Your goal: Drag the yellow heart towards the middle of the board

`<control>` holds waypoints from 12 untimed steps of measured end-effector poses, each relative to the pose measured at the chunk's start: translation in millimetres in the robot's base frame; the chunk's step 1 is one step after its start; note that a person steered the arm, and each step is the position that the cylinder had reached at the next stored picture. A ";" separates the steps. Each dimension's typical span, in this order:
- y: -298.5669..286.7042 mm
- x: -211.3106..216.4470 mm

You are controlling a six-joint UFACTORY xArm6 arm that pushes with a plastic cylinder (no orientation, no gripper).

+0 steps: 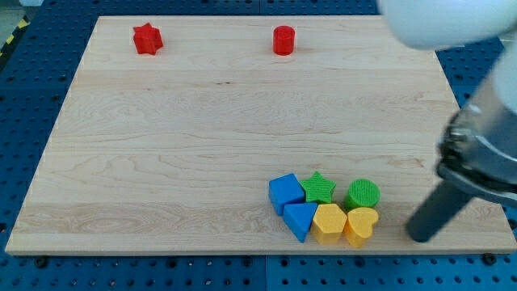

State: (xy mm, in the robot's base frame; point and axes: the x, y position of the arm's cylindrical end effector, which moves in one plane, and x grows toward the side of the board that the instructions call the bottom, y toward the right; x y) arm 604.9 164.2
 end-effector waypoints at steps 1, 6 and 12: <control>-31.1 -25.4; -49.7 1.2; -119.3 -113.3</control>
State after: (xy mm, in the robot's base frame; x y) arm 491.6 44.9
